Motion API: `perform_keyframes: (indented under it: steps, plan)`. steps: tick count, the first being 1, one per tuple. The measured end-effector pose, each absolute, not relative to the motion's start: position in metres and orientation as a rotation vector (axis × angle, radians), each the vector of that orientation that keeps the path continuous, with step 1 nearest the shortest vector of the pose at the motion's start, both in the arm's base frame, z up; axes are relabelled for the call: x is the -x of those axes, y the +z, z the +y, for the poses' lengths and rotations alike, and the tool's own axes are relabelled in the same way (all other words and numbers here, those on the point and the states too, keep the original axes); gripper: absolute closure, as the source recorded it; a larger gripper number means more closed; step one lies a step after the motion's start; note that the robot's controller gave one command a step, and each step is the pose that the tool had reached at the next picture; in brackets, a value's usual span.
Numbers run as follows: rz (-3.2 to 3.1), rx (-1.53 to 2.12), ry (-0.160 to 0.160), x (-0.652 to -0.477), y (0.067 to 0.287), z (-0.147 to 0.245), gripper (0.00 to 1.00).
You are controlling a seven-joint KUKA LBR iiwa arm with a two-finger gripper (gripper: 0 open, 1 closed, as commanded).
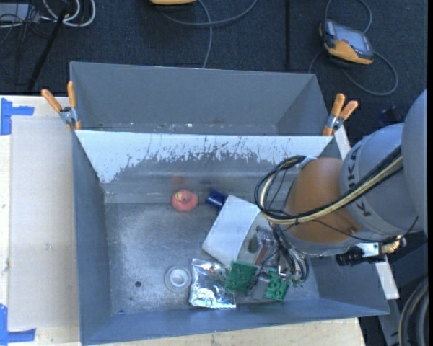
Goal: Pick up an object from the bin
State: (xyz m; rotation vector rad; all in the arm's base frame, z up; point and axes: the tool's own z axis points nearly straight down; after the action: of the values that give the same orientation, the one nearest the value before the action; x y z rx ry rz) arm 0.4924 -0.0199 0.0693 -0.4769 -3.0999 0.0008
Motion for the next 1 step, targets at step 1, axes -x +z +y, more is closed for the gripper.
perform_keyframes:
  steps: [1]
  plan:
    - [-3.103, 0.47, 0.0, -0.4934, 0.0712, -0.0194, 1.0]
